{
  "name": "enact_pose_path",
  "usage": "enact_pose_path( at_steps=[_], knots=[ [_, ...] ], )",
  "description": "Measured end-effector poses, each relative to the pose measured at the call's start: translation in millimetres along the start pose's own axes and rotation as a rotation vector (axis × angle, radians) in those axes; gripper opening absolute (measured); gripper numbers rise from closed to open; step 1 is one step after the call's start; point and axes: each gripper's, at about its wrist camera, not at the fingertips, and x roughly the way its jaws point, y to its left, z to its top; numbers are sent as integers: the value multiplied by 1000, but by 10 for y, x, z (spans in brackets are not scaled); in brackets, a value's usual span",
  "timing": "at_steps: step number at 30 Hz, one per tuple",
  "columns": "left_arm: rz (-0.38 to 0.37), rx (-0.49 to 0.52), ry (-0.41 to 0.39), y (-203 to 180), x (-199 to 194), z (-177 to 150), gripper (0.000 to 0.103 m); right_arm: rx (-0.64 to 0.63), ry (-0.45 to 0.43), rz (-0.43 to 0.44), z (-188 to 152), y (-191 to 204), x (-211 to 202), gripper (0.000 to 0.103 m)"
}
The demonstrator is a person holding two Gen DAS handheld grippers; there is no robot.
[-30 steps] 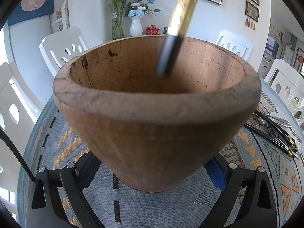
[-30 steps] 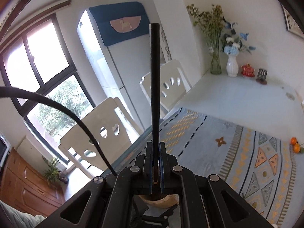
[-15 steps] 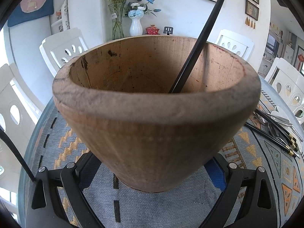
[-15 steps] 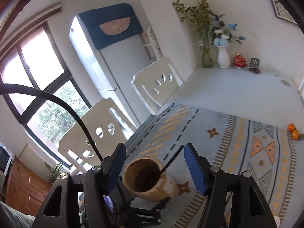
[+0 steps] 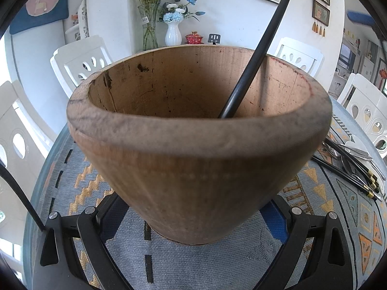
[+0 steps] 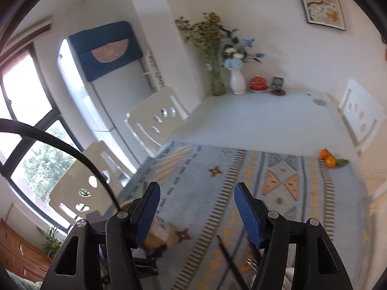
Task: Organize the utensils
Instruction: 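Open the right tool to release the chopstick into the cup, then grasp another black chopstick from the pile with the right tool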
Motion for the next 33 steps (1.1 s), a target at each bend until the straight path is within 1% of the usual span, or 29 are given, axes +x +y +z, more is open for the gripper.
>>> enact_pose_path(
  at_steps=[2, 3, 4, 6, 7, 9, 10, 11, 12, 13, 14, 17, 20, 24, 26, 29, 33],
  knots=[
    [17, 8, -18, -21, -30, -12, 97, 0, 17, -31, -50, -70, -4, 62],
    [20, 11, -23, -24, -39, -16, 97, -1, 46, -61, -104, -120, 25, 62],
    [20, 10, -22, -23, -36, -17, 97, 0, 66, -71, -142, -163, 42, 61],
    [10, 4, -18, -3, -29, -19, 97, 7, 136, -92, -298, -247, 155, 49],
    [8, 2, -18, 4, -29, -20, 97, 11, 170, -103, -376, -280, 215, 46],
    [8, 3, -17, 12, -32, -24, 97, 18, 272, -130, -577, -350, 410, 36],
    [9, 3, -17, 11, -33, -22, 97, 19, 313, -140, -680, -378, 485, 34],
    [10, 4, -18, 10, -34, -22, 97, 15, 360, -152, -785, -401, 574, 27],
    [12, 5, -18, 9, -36, -24, 97, 1, 420, -168, -901, -425, 676, 15],
    [12, 6, -19, 8, -37, -21, 97, -11, 452, -183, -983, -445, 731, 12],
    [13, 6, -19, 8, -38, -23, 97, -22, 476, -194, -1062, -467, 772, 11],
    [11, 5, -18, 9, -39, -26, 97, -25, 525, -179, -1198, -551, 862, 11],
    [11, 5, -19, 11, -41, -23, 97, -20, 564, -160, -1227, -612, 948, 11],
    [10, 4, -18, 10, -41, -21, 97, -57, 616, -165, -1334, -627, 1064, 11],
    [11, 5, -17, 11, -43, -21, 97, -61, 633, -157, -1377, -642, 1105, 11],
    [11, 4, -18, 9, -41, -20, 97, -82, 634, -150, -1404, -661, 1094, 11],
    [11, 4, -18, 10, -41, -19, 97, -115, 670, -166, -1427, -668, 1084, 11]
  ],
)
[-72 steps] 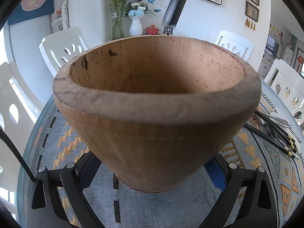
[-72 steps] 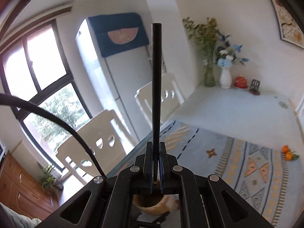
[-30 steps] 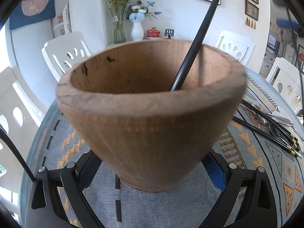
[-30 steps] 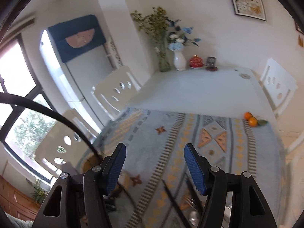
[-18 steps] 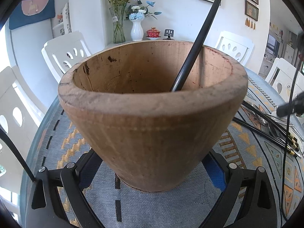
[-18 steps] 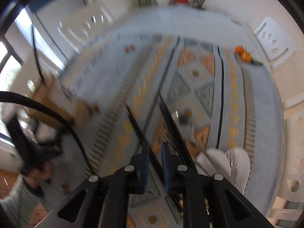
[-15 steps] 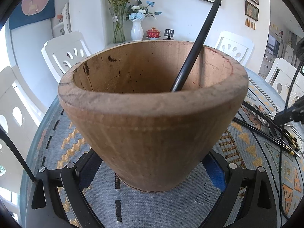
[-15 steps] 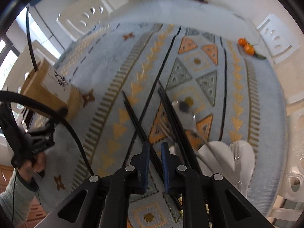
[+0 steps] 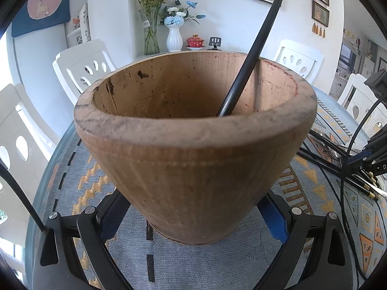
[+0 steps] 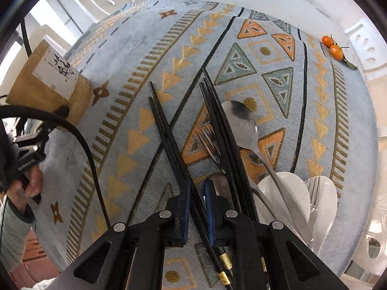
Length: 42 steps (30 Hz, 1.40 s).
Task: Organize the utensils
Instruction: 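Grasp another black chopstick from the pile with the right tool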
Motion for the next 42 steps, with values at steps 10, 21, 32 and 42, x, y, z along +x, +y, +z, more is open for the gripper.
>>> enact_pose_path(
  at_steps=[10, 21, 32, 42],
  knots=[
    [6, 4, 0, -6, 4, 0, 97, -81, 48, -32, -56, 108, 73, 12],
    [4, 1, 1, -5, 8, 4, 97, 138, 53, 133, 61, -115, 71, 12],
    [2, 0, 2, 0, 10, 0, 98, -56, 52, 14, 135, 117, 74, 11],
    [-12, -10, 6, 29, 25, 4, 98, -235, 122, -5, 400, 490, 271, 12]
  ],
)
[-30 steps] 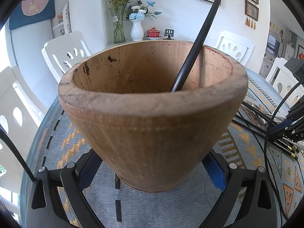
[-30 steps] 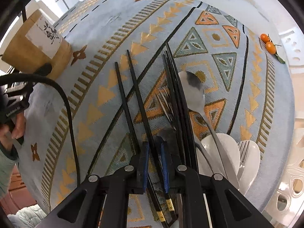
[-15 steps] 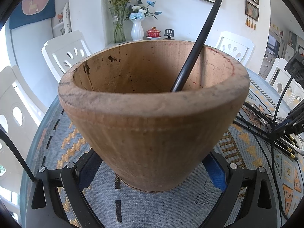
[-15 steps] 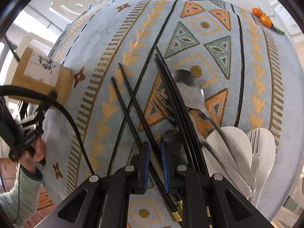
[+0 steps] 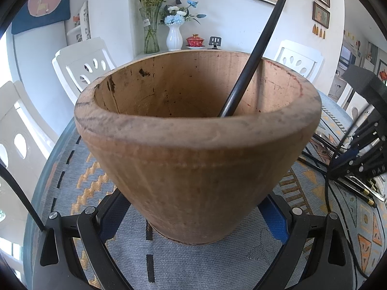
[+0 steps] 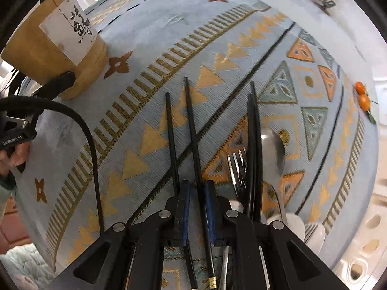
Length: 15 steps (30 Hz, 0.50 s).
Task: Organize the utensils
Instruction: 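Grasp another black chopstick from the pile with the right tool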
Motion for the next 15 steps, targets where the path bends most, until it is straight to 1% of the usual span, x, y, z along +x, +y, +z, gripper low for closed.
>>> enact_pose_path(
  at_steps=[1, 2, 4, 5, 7, 8, 10, 13, 15],
  knots=[
    [-1, -1, 0, 7, 1, 1, 98, 23, 10, 39, 44, -48, 10, 13],
    [-1, -1, 0, 7, 2, 2, 98, 65, 14, 98, 66, -143, 18, 13],
    [-1, -1, 0, 8, 2, 3, 98, 126, 12, 153, 71, -251, 21, 13],
    [-1, -1, 0, 8, 3, 3, 98, 144, 5, 152, 66, -264, 22, 10],
    [-1, -1, 0, 8, 3, 3, 98, 134, -16, 104, 46, -188, 2, 8],
    [-2, -1, 0, 8, 3, 3, 98, 116, -32, 53, 37, -98, -23, 8],
    [-1, -1, 0, 8, 2, 3, 98, 84, -61, -8, 2, 39, -47, 5],
    [-1, 0, 0, 6, 2, 4, 98, 100, -96, -14, -11, 89, -116, 5],
    [1, 1, 0, 11, 0, 4, 98, 116, -140, -8, -101, 86, -260, 5]
  ],
)
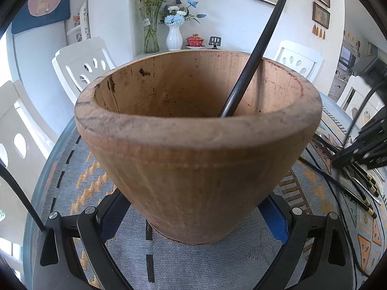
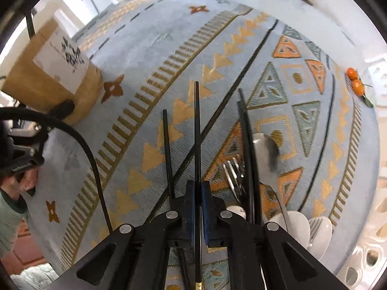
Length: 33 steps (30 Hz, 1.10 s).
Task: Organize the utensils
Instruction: 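Grasp another black chopstick from the pile with the right tool, then lift the chopstick and lower it into the wooden cup with the right tool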
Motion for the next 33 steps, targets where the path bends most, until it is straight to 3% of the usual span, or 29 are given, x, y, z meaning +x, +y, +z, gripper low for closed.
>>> enact_pose_path(
  at_steps=[10, 16, 22, 27, 33],
  knots=[
    [-1, 0, 0, 3, -1, 0, 98, 148, -201, 32, -457, -252, -778, 5],
    [0, 0, 0, 1, -2, 0, 98, 156, -405, 18, -554, -84, -1310, 5],
    [0, 0, 0, 1, -2, 0, 98, 141, -612, 23, -325, 43, -1802, 5],
    [-1, -1, 0, 1, -2, 1, 97, 155, -791, 107, -81, 157, -2215, 5],
    [-3, -1, -2, 3, -5, 4, 97, 97, -857, 224, 240, 468, -2426, 5]
  ],
)
